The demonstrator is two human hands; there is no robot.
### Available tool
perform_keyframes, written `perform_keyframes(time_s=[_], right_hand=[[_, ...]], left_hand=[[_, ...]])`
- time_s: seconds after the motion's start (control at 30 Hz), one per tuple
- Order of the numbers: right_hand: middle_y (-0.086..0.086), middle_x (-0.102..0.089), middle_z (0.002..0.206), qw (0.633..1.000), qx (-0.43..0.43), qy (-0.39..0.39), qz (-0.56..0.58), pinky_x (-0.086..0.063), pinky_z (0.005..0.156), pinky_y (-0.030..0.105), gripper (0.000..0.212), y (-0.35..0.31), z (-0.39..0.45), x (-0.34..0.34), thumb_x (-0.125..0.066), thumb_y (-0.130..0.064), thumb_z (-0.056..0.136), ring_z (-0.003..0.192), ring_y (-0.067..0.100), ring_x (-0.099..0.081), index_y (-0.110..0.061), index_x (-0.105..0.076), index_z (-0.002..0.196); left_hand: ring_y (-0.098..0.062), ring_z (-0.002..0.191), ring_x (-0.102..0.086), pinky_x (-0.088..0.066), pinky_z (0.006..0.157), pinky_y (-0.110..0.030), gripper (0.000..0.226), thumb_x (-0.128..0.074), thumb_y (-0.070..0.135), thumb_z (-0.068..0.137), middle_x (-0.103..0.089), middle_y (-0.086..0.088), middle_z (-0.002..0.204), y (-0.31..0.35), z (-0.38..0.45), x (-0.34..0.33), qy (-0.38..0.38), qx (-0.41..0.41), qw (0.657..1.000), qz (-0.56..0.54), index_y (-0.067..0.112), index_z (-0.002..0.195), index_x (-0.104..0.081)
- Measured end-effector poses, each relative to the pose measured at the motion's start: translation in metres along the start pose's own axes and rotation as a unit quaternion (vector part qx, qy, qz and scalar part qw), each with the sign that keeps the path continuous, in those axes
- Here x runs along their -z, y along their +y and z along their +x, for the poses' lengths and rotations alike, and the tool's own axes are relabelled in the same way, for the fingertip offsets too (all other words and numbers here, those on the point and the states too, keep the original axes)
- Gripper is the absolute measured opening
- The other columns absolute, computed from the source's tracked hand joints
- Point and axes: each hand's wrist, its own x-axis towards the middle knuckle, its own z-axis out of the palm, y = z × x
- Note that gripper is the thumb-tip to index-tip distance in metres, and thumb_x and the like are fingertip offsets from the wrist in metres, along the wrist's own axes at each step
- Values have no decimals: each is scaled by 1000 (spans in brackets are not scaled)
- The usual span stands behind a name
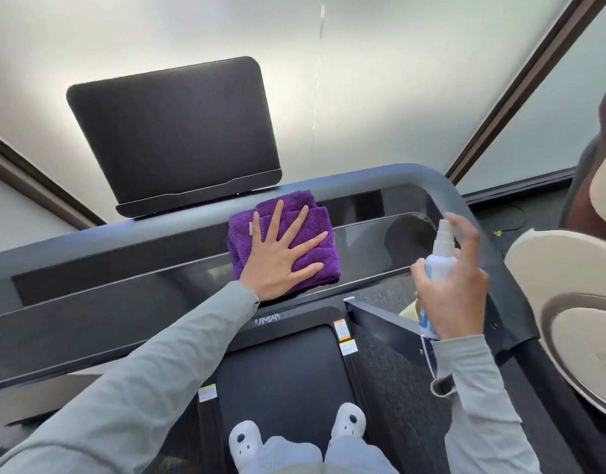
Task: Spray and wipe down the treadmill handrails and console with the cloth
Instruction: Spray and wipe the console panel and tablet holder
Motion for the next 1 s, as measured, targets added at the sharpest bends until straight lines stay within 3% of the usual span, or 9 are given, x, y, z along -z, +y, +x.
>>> perform_keyframes(time_s=[0.17,0.33,0.47,0.63,0.87,1.0], right_hand=[[-1,-59,71,1000,-6,16,1,-52,63,47,69,28,17,26,-61,3,76,54,37,-57,-35,-40,129],[6,-61,73,1000,-12,12,6,-51,64,43,69,50,31,45,-64,2,77,58,38,-57,-33,-40,131],[-1,-57,79,1000,6,28,-9,-35,60,31,69,62,40,58,-67,4,75,62,34,-53,-26,-43,132],[1,-55,74,999,-2,31,-12,-45,62,40,67,77,47,73,-64,2,75,61,32,-51,-25,-44,134],[4,-59,80,998,-29,12,-53,-37,61,36,66,92,49,87,-65,0,77,64,28,-47,-22,-45,136],[12,-66,91,996,-25,16,-81,-42,62,40,65,86,52,86,-65,-2,78,68,35,-53,-21,-46,138]], left_hand=[[-31,144,28,25,109,-60,61,-13,73,88,12,10,162,46,37,-3,-5,-7,1000,-6,56,147,-10],[-31,145,28,25,109,-60,60,-20,72,91,12,9,162,83,73,-6,-5,-19,1000,6,54,147,-7],[-31,145,26,25,109,-59,63,-24,70,92,11,8,162,111,98,-10,-3,-24,1000,11,50,150,-9],[-30,146,23,22,113,-54,67,-26,68,93,5,4,163,147,126,-13,-3,-41,999,12,41,152,-11],[-26,148,19,28,110,-41,69,-36,66,93,3,5,163,152,123,-10,-4,-40,998,-38,39,153,-15],[-24,148,21,23,112,-44,69,-37,67,92,6,6,163,151,124,-10,-21,-38,997,-59,42,152,-14]])
